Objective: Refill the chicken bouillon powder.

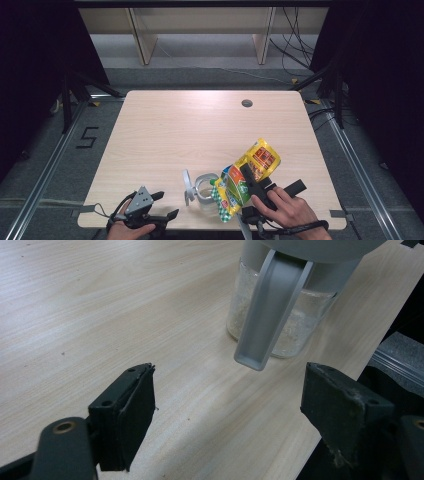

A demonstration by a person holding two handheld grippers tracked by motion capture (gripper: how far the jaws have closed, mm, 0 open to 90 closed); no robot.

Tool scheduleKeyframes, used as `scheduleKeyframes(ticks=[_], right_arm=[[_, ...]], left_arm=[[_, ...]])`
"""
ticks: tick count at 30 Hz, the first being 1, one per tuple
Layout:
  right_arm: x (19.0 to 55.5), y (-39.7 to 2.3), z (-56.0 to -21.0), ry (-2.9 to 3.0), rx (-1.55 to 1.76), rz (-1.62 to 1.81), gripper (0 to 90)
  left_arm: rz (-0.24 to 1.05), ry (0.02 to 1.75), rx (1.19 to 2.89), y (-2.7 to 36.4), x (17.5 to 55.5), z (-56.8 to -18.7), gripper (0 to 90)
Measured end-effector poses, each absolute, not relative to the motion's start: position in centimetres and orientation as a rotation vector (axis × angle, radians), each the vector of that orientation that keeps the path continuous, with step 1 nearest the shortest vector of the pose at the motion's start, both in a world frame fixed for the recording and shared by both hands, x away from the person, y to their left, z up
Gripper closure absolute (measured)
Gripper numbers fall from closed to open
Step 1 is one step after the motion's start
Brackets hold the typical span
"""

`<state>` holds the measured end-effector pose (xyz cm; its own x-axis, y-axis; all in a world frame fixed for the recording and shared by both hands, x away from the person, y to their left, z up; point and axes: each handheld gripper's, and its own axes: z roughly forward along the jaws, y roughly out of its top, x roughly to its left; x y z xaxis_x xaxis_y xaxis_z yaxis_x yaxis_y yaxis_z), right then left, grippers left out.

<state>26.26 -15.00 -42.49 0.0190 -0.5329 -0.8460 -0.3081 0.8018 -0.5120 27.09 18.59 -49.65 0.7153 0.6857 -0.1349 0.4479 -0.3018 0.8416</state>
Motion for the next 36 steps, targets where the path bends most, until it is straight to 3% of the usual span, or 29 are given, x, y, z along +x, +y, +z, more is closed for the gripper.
scheduleKeyframes(ticks=[36], right_arm=[[26.17, -14.45, -42.76, 1.587, -0.722, -0.222, 56.3]], left_arm=[[0.31, 0.87, 1.953, 18.73, 27.2, -49.6, 21.1]])
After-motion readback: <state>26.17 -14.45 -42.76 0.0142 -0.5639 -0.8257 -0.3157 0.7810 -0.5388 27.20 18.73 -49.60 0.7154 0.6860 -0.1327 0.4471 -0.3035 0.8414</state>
